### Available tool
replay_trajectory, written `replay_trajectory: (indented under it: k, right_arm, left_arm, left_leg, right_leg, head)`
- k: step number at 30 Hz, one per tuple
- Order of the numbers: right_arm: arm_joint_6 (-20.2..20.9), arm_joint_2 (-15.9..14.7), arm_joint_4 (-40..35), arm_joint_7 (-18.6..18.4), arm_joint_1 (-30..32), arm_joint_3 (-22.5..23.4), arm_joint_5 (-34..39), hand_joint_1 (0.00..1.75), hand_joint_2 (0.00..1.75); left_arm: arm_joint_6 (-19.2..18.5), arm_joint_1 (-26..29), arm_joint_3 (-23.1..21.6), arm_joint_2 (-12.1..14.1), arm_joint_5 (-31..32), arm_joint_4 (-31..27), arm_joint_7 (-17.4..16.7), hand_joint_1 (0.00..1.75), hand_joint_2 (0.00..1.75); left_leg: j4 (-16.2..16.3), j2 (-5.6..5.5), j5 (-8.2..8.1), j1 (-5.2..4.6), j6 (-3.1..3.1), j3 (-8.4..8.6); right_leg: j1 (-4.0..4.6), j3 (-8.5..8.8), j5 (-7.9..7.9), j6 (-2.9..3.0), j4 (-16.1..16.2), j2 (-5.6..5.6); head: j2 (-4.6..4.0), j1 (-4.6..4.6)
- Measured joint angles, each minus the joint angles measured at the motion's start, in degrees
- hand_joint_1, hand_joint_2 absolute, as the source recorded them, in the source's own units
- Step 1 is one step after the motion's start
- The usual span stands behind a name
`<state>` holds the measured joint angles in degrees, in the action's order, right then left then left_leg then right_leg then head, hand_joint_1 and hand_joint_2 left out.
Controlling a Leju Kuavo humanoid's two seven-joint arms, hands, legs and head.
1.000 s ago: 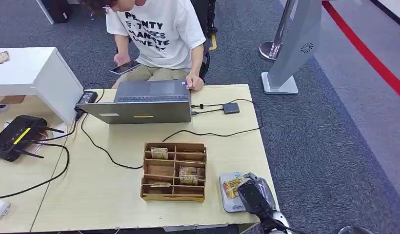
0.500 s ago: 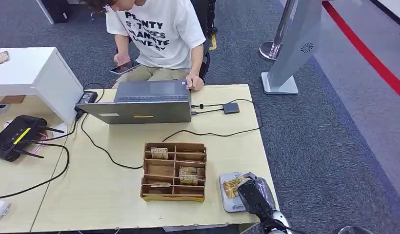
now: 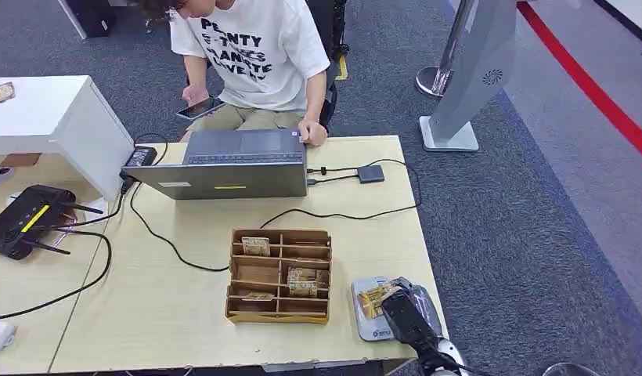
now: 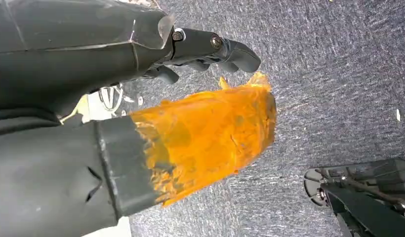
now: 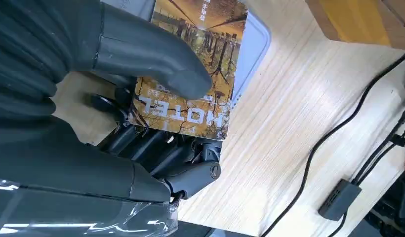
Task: Pass the card to the sensor for recognition and then transmit it.
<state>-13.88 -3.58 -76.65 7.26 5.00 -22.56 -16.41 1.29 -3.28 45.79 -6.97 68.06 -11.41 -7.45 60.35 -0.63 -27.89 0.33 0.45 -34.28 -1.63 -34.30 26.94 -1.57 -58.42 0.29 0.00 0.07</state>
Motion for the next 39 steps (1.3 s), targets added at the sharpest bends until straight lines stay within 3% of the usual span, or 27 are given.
replay_trajectory:
  k: [20, 23, 30, 35, 39]
  right_arm:
    - [-1.1, 0.0, 0.0, 0.0, 0.1, -0.6, -0.1, 1.75, 1.75]
    - [-3.2, 0.0, -0.9, 1.4, 0.5, -0.7, -0.8, 1.75, 1.75]
    - [-11.1, 2.0, -11.0, 6.5, 3.1, -0.8, -2.4, 1.75, 1.75]
    - [-12.2, 3.3, -17.4, 6.8, 4.0, -0.8, -2.4, 1.75, 1.75]
    - [-14.4, 3.9, -20.9, 10.1, 4.7, -0.8, -2.2, 1.75, 1.75]
  left_arm:
    - [0.1, 0.0, 0.0, 0.0, 0.0, 0.0, 0.0, 0.0, 0.0]
    - [0.2, 0.0, 0.1, 0.0, 0.0, 0.0, 0.0, 0.0, 0.0]
    - [0.6, 0.0, 1.1, -0.2, -0.2, 0.0, 0.1, 0.0, 0.0]
    - [0.6, 0.0, 1.4, -0.3, -0.2, 0.0, 0.1, 0.0, 0.0]
    - [0.6, 0.0, 1.5, -0.3, 0.0, 0.0, 0.2, 0.0, 0.0]
  left_leg:
    - [0.0, 0.0, 0.0, 0.0, 0.0, 0.01]
    - [0.0, 0.0, 0.0, 0.0, 0.0, 0.0]
    - [0.0, 0.0, 0.0, 0.0, 0.0, -0.02]
    - [0.0, 0.0, 0.0, 0.0, 0.0, -0.03]
    - [0.0, 0.0, 0.0, -0.01, 0.0, -0.03]
  right_leg:
    - [0.0, 0.01, 0.0, 0.0, 0.0, 0.0]
    - [0.0, 0.01, 0.0, 0.0, 0.0, -0.02]
    - [0.0, -0.02, 0.0, 0.0, 0.0, 0.0]
    - [0.0, -0.02, 0.02, 0.0, 0.0, -0.01]
    - [-0.01, -0.01, 0.01, -0.01, 0.0, 0.0]
  head:
    - [0.0, 0.0]
    - [0.0, 0.0]
    - [0.0, -0.02]
    - [0.0, -0.02]
    - [0.0, 0.0]
